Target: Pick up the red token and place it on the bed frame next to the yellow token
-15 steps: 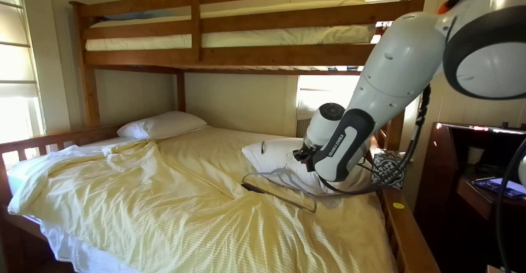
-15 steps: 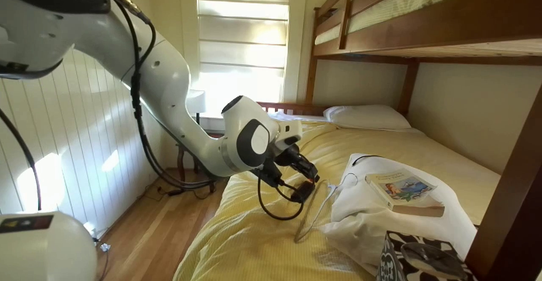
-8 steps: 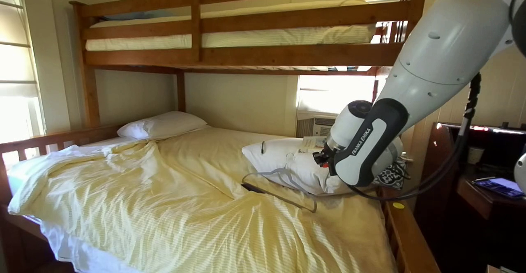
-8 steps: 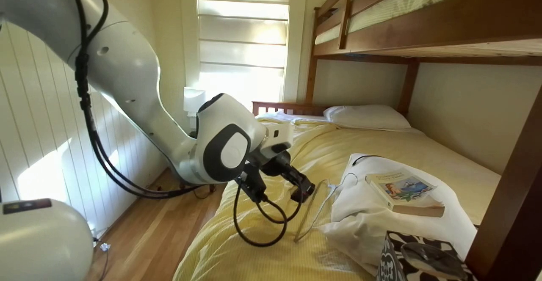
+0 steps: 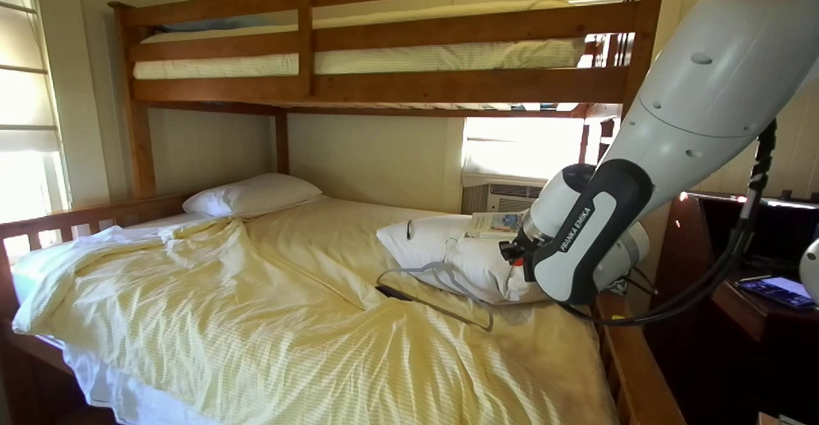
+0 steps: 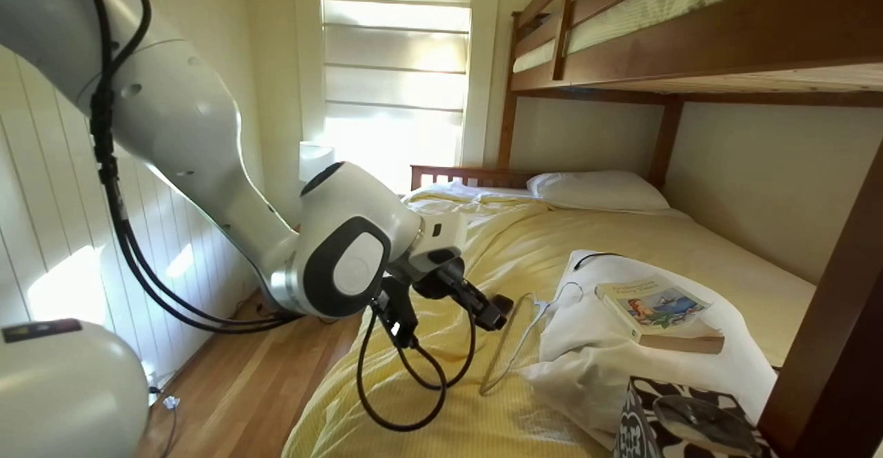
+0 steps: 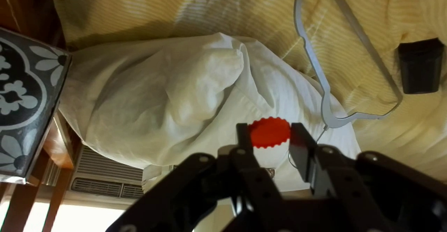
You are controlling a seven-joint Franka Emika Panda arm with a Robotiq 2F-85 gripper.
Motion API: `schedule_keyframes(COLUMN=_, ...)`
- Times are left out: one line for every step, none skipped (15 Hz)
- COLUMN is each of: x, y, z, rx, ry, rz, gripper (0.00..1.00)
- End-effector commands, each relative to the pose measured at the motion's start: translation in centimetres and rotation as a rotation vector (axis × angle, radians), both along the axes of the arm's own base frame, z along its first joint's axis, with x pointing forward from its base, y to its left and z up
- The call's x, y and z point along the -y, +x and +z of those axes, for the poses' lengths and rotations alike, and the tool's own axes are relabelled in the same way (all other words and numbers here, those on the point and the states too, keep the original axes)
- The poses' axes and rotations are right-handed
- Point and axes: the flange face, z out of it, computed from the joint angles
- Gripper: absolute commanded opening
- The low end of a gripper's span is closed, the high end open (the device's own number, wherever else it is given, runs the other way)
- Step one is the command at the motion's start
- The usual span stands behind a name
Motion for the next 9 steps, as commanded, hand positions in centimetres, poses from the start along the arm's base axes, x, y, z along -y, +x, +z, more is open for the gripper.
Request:
schedule_keyframes(x=0.6, y=-1.0, z=-0.5, rx=-0.01, ry=0.03, rz=0.017, gripper=0.08)
schedule_keyframes(x=0.8, y=-1.4, z=-0.6, rx=-0.01, ry=0.047, rz=0.019, gripper=0.08)
schedule_keyframes(x=1.3, y=-2.2, z=-0.8, rx=-0.006, ry=0.082, rz=0.014, gripper=0.08)
schedule_keyframes(x=1.7, y=-2.9, z=-1.1, rx=0.002, ry=0.102, rz=-0.001, gripper=0.08)
schedule_keyframes(x=2.2, y=-4.0, z=-1.4, rx=0.015, ry=0.126, rz=-0.018, gripper=0.08)
schedule_keyframes(x=2.8, y=-5.2, z=-1.6, rx=0.032, ry=0.151, rz=-0.029, gripper=0.08)
schedule_keyframes(x=3.2, y=-6.4, z=-1.9, rx=0.053, ry=0.172, rz=-0.042, gripper=0.08)
schedule_keyframes(x=4.2, y=-3.5, z=-0.7, rx=0.088, ry=0.193, rz=-0.055, gripper=0.08)
schedule_keyframes(x=4.5, y=-3.9, z=-0.8, rx=0.104, ry=0.213, rz=-0.062, gripper=0.08)
